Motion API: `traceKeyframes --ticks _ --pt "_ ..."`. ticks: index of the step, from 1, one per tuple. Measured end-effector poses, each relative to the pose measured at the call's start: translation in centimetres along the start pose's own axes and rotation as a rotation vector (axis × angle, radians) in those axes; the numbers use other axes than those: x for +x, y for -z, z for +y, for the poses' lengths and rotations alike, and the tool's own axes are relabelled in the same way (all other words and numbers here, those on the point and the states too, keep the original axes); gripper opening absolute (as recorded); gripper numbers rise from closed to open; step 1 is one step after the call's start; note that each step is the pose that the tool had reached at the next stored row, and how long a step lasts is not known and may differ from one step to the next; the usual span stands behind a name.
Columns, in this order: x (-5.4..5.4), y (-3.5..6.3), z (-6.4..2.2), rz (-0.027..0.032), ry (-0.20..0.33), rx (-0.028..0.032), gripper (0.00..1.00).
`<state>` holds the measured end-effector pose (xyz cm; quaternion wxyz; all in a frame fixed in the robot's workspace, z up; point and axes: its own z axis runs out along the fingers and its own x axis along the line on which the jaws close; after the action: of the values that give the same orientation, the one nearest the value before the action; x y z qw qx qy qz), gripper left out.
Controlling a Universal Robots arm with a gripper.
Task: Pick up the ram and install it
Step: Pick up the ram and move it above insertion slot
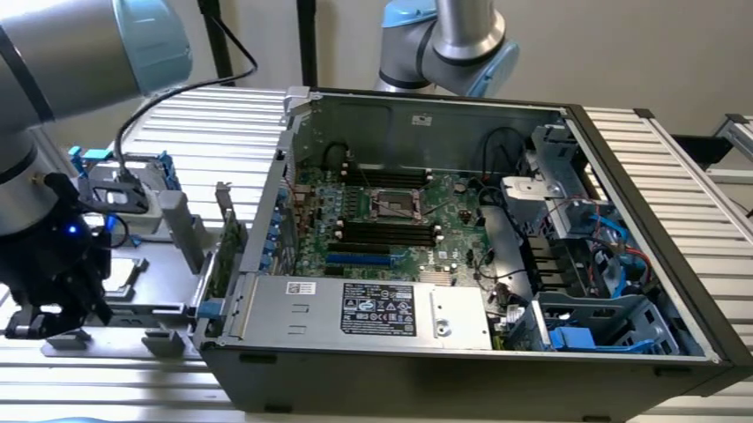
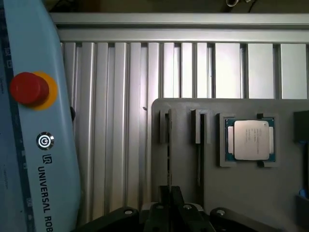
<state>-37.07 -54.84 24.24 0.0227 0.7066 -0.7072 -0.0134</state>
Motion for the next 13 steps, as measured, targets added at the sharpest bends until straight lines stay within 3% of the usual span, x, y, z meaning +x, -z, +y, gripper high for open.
traceKeyframes --ticks 13 --pt "0.1 5.95 -0.46 -0.0001 0.000 -0.0039 0.13"
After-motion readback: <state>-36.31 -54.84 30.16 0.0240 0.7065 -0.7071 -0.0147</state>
